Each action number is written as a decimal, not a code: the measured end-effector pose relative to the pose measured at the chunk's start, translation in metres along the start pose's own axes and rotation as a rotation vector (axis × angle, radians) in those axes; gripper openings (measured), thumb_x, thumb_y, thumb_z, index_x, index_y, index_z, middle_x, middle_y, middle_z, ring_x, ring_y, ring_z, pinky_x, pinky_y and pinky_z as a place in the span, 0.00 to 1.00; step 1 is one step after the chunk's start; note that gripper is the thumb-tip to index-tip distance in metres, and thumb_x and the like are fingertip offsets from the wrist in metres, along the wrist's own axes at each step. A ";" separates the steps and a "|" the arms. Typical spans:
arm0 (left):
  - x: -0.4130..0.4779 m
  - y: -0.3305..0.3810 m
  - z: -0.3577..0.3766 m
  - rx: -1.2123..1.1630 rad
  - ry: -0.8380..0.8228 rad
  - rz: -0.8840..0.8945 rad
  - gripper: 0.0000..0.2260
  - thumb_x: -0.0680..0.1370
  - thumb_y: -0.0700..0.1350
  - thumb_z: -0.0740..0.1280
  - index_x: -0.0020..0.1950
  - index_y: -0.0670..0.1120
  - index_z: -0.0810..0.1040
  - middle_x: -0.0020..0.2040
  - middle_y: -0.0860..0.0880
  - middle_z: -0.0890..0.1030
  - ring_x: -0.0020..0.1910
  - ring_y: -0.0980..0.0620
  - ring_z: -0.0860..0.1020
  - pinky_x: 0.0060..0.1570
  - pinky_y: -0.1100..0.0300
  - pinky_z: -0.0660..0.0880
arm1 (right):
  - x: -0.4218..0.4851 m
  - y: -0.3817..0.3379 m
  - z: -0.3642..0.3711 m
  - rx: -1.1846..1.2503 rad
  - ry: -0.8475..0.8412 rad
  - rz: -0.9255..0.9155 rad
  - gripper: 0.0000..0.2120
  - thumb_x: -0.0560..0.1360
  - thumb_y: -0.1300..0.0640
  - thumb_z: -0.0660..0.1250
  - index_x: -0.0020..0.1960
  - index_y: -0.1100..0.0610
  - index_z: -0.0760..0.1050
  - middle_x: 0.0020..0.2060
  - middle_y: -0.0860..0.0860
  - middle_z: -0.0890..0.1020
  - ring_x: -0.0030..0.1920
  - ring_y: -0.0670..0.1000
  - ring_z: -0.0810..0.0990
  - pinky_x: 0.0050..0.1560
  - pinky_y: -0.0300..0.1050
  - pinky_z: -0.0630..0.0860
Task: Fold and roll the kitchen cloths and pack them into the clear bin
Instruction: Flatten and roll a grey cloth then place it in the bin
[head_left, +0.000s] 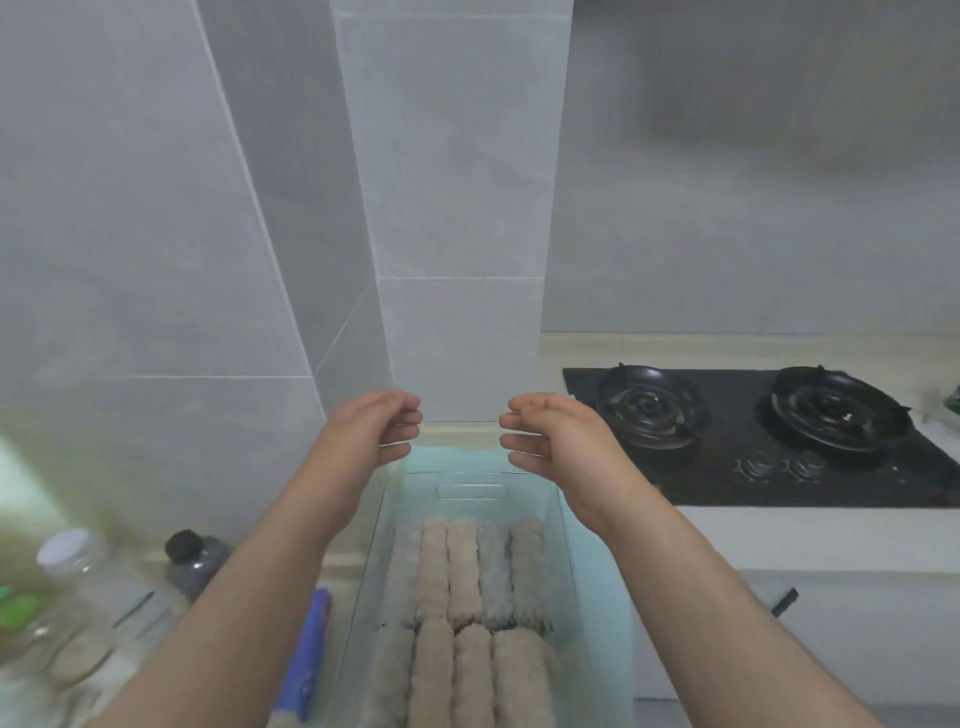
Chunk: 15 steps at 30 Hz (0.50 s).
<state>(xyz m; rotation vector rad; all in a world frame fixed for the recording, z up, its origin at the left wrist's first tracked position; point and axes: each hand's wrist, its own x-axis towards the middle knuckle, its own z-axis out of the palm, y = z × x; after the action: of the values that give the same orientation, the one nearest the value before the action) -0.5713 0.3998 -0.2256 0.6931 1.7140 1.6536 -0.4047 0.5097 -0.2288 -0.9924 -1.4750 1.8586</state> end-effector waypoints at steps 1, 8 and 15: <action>-0.012 0.001 0.002 -0.001 0.039 0.018 0.13 0.67 0.51 0.63 0.45 0.46 0.80 0.44 0.46 0.82 0.44 0.51 0.80 0.49 0.57 0.77 | -0.005 -0.003 -0.003 -0.009 -0.046 -0.010 0.07 0.79 0.61 0.61 0.53 0.56 0.78 0.52 0.55 0.83 0.49 0.52 0.82 0.55 0.47 0.79; -0.119 0.004 0.020 -0.079 0.397 0.099 0.10 0.81 0.40 0.58 0.47 0.42 0.79 0.44 0.45 0.81 0.43 0.50 0.79 0.47 0.59 0.76 | -0.059 -0.012 -0.027 -0.027 -0.345 -0.033 0.07 0.78 0.61 0.61 0.50 0.55 0.78 0.48 0.53 0.83 0.47 0.51 0.81 0.54 0.48 0.79; -0.273 0.002 -0.007 -0.075 0.688 0.105 0.10 0.75 0.49 0.65 0.47 0.44 0.81 0.46 0.45 0.82 0.45 0.49 0.80 0.49 0.56 0.76 | -0.150 -0.004 0.017 -0.075 -0.676 0.007 0.07 0.79 0.62 0.60 0.51 0.56 0.77 0.48 0.55 0.82 0.46 0.52 0.79 0.51 0.46 0.78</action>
<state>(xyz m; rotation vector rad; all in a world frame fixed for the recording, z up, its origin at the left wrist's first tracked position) -0.3997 0.1895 -0.1990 0.1738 2.0759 2.1832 -0.3338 0.3811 -0.1923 -0.3970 -1.9181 2.2835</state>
